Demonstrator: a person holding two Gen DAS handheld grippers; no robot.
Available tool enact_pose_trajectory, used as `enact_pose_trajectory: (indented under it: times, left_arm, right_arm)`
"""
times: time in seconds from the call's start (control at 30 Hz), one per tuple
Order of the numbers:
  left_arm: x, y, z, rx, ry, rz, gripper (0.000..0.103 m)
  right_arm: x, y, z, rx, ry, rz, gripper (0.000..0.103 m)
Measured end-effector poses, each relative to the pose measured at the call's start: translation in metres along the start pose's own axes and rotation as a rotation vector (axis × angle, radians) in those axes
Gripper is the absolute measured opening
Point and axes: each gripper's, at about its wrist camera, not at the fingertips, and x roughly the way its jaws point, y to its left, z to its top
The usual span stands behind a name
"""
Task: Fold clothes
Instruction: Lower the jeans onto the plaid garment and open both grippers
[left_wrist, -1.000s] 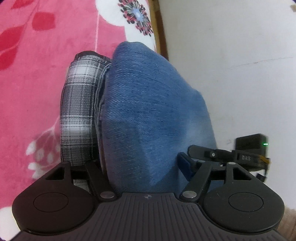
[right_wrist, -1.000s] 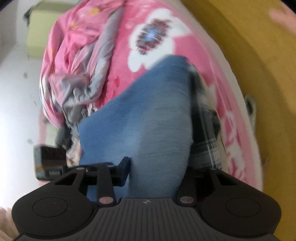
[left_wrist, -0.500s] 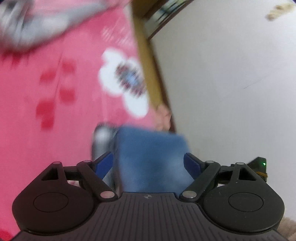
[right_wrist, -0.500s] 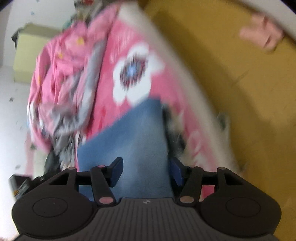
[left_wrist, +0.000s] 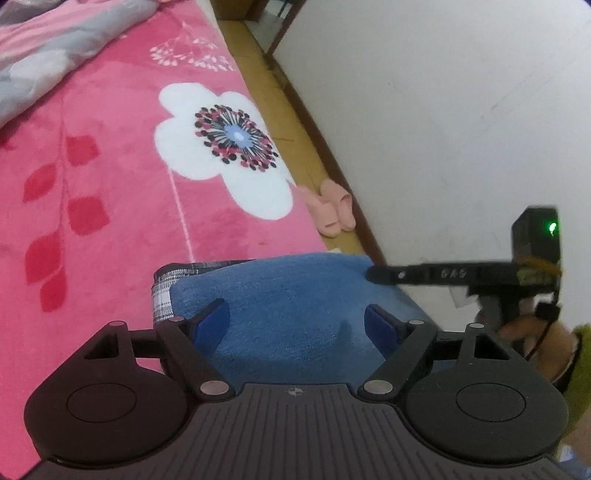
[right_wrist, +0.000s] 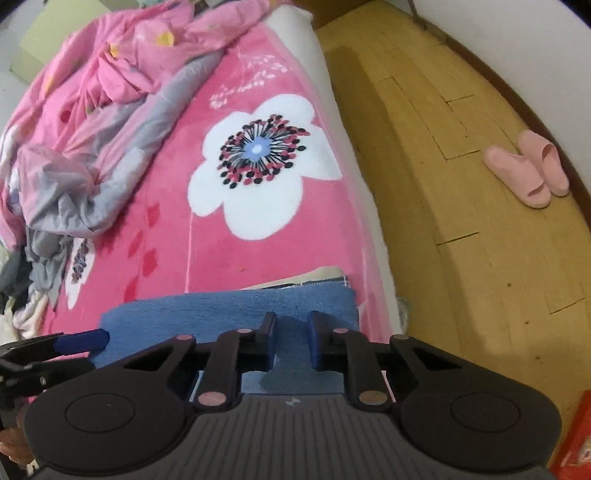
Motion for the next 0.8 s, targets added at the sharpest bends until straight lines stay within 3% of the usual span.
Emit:
enact_pose_trajectory:
  times: [0.1,0.2,0.27,0.37,0.5,0.6,0.7,0.8]
  left_arm:
    - [-0.008,-0.006,0.006,0.002,-0.005,0.014,0.082]
    - [-0.024,-0.022,-0.005,0.087,0.004,-0.002,0.083]
    - [-0.032,-0.034,-0.015,0.158,0.026,-0.013,0.083]
    - [-0.026,-0.054,-0.046,0.339,0.104,0.017,0.084]
    - [-0.004,-0.073,-0.085,0.579,0.152,0.108,0.087]
    - [0.007,-0.08,-0.104,0.737,0.154,0.159,0.092]
    - [0.006,-0.079,-0.106,0.763,0.158,0.174,0.093]
    - [0.002,-0.073,-0.097,0.693,0.157,0.156,0.092]
  right_arm:
    - [0.004,0.01,0.003,-0.055,0.006,-0.042,0.019]
    - [-0.048,0.022,-0.015,-0.127,-0.007,-0.042,0.019]
    - [-0.067,0.033,-0.038,-0.177,0.034,-0.034,0.019]
    - [-0.065,0.048,-0.077,-0.249,0.123,-0.049,0.019]
    - [-0.021,0.053,-0.114,-0.3,0.211,-0.114,0.019]
    - [-0.019,0.062,-0.119,-0.328,0.222,-0.132,0.019]
    - [-0.028,0.072,-0.118,-0.353,0.214,-0.136,0.019]
    - [-0.047,0.081,-0.114,-0.349,0.175,-0.071,0.019]
